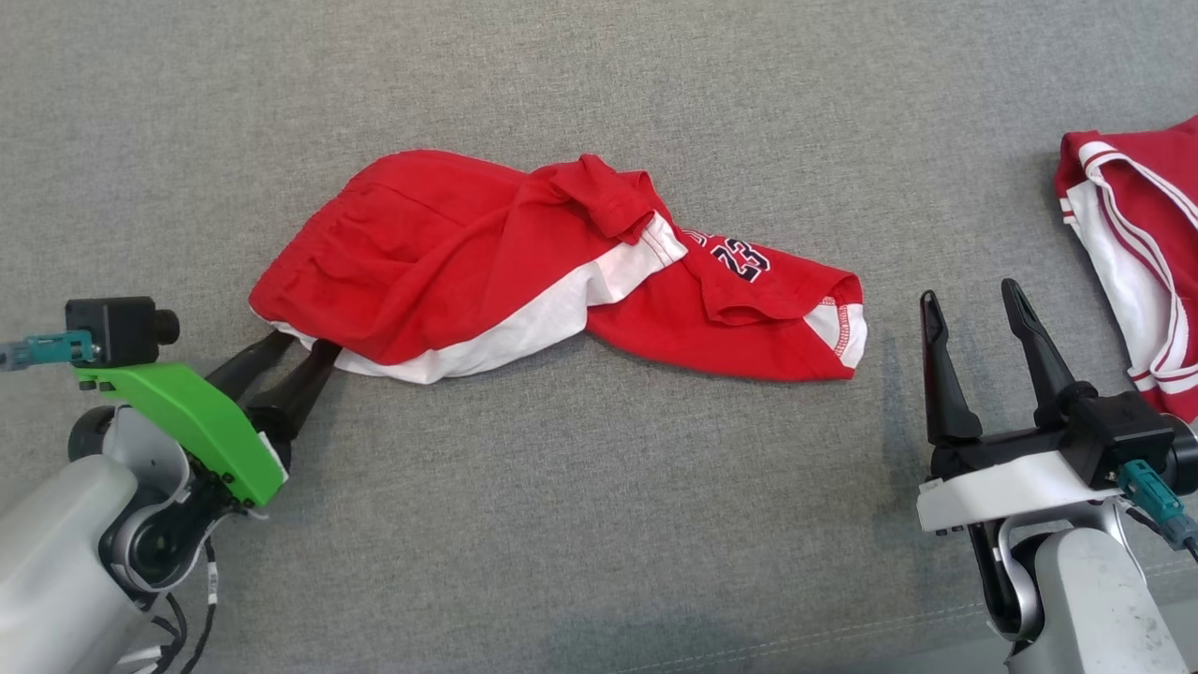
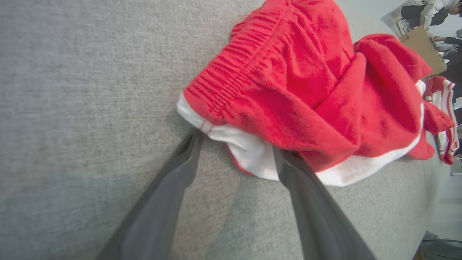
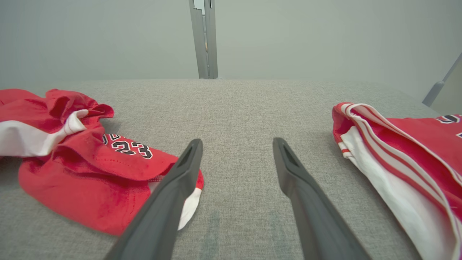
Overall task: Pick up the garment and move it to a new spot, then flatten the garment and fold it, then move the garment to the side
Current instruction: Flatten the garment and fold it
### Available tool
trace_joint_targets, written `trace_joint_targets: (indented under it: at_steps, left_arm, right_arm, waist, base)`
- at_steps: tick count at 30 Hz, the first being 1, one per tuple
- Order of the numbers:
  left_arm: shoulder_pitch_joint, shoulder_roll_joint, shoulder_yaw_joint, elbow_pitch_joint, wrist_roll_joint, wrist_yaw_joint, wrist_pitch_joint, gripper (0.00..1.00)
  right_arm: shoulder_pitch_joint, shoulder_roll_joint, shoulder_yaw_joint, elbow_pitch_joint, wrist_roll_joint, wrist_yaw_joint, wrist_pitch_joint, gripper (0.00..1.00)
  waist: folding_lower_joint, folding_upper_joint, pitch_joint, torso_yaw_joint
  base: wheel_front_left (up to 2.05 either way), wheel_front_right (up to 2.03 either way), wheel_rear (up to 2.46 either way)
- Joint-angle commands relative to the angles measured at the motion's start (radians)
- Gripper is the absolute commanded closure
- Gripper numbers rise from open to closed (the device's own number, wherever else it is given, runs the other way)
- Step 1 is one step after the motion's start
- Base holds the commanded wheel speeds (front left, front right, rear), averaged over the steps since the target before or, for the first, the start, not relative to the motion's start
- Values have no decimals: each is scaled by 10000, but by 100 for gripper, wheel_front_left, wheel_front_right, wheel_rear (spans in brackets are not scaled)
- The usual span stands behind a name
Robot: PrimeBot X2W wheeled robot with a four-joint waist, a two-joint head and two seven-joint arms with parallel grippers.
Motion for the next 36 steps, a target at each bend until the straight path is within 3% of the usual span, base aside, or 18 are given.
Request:
trace_joint_targets:
  at_steps: [1,3,17,29,30,36]
  left_arm:
    - [148,-136,-52,-7,-93,-58,63,44]
    - [218,-229,-61,-126,-294,-55,112,100]
    - [988,247,370,-1884,-974,57,-556,100]
    - [2799,483,200,-4343,-746,2642,-1783,100]
    - [3000,353,241,-4564,-594,3082,-1979,100]
    - [3550,-120,271,-4760,-714,3466,-2184,100]
  right_arm:
    - [-1,-34,-24,7,61,0,-28,0]
    - [6,-34,-29,33,93,0,-28,0]
    - [126,-36,-34,292,420,0,-28,0]
    - [444,-34,-199,309,558,0,-28,0]
    - [431,-34,-154,306,538,0,-28,0]
    - [448,-34,-182,314,394,0,-28,0]
  waist:
    - [1,0,-2,8]
    - [1,0,-18,29]
    - [1,0,-467,373]
    - [1,0,-765,701]
    - [1,0,-779,747]
    - [1,0,-868,799]
  base:
    - [0,0,0]
    - [0,0,0]
    - [0,0,0]
    - [0,0,0]
    - [0,0,0]
    - [0,0,0]
